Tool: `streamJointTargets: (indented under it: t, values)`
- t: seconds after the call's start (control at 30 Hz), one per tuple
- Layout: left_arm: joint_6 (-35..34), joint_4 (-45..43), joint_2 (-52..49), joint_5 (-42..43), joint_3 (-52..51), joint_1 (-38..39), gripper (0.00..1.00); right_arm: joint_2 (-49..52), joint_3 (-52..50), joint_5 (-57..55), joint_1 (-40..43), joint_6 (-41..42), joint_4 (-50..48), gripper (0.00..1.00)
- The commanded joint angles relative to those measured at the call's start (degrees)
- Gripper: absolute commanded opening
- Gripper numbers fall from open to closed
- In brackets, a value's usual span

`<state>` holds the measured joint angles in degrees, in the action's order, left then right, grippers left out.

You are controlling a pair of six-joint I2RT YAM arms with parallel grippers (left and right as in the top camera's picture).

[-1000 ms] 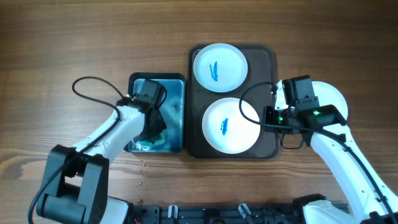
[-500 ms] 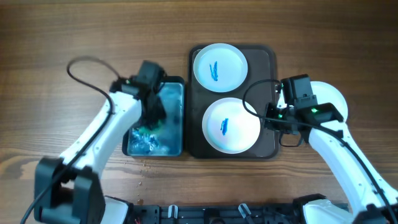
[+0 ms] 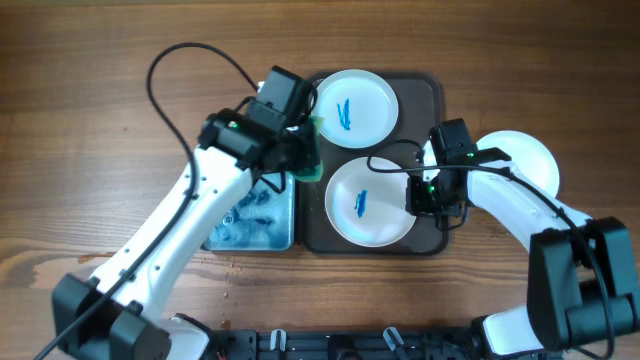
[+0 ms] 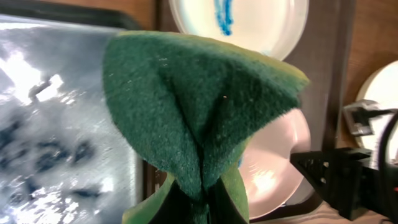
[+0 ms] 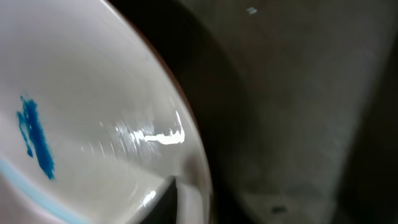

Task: Clean dirty plates on tray and stack at the side
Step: 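Scrub the front plate with the sponge held in the left gripper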

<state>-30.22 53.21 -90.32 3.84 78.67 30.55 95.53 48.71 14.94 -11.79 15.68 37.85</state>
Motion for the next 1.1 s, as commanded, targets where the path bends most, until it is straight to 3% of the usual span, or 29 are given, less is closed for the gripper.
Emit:
streamJointTargets:
  t: [0.0,0.2,0.5,0.9,1.07]
  values:
    - [-0.24,-3.87,-5.70,6.99,-0.87,2.75,0.04,2.29,0.28,1.05,0.24,0.15,-1.01,0.04]
    - [-0.26,-9.57,-15.08,12.26,-0.87,7.45,0.04,2.43,0.28,-3.37,0.24,4.02,-0.63,0.04]
    - [-6.25,-14.71,-27.82,11.02,-0.87,13.57,0.04,2.43,0.28,-3.96,0.24,5.95,-0.50,0.04]
    - [-8.22,-0.98,-29.05,-16.65,-0.61,10.71,0.04,2.43,0.28,-3.96,0.24,5.95,-0.17,0.04]
    - [-7.98,-1.09,-28.92,-18.69,-0.61,10.05,0.04,2.43,0.28,-3.93,0.22,5.95,-0.07,0.04]
